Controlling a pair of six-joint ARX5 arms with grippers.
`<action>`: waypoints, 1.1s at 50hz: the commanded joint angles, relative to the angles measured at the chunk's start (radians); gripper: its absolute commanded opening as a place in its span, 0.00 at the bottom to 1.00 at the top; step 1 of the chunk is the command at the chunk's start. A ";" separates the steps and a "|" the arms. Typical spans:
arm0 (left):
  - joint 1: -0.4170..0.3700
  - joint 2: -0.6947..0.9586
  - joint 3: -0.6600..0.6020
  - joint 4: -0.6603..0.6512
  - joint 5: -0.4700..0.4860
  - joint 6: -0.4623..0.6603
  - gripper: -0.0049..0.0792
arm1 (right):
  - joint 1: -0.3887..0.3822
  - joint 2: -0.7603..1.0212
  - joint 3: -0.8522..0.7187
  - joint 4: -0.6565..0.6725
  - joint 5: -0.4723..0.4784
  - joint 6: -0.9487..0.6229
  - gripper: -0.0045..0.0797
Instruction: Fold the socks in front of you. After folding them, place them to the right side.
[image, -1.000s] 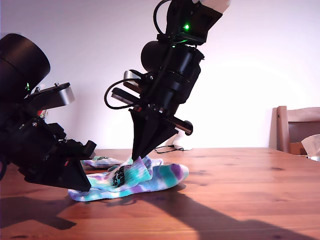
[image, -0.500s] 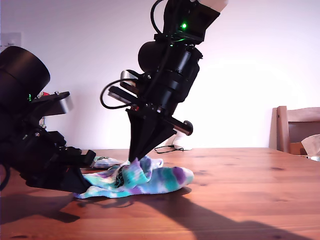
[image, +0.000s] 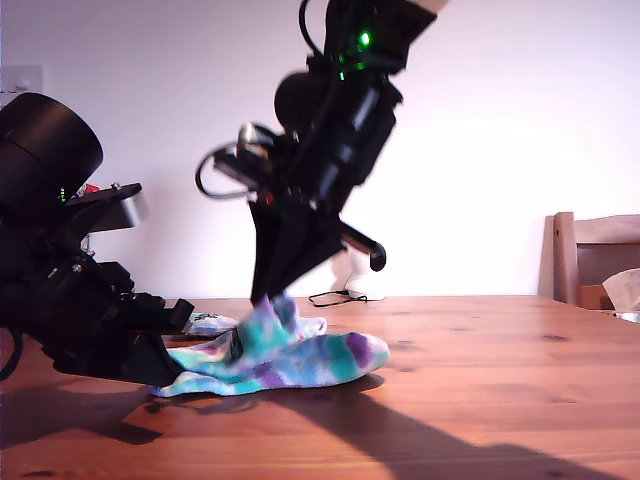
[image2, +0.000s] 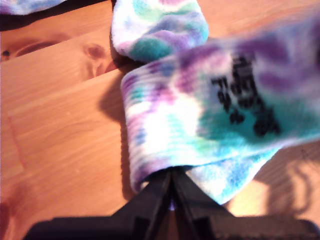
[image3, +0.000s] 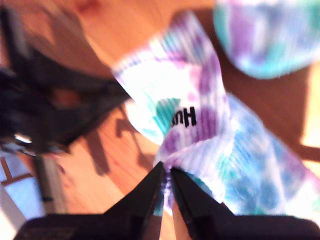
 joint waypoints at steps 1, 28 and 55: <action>-0.003 0.052 -0.035 -0.051 0.001 -0.004 0.03 | 0.003 -0.039 0.018 -0.032 0.002 -0.006 0.04; -0.002 0.052 -0.035 -0.051 -0.007 -0.008 0.03 | -0.014 -0.079 0.045 -0.187 0.112 -0.022 0.04; -0.002 0.051 -0.016 -0.029 -0.019 -0.056 0.03 | -0.052 -0.117 0.044 -0.306 0.185 -0.060 0.04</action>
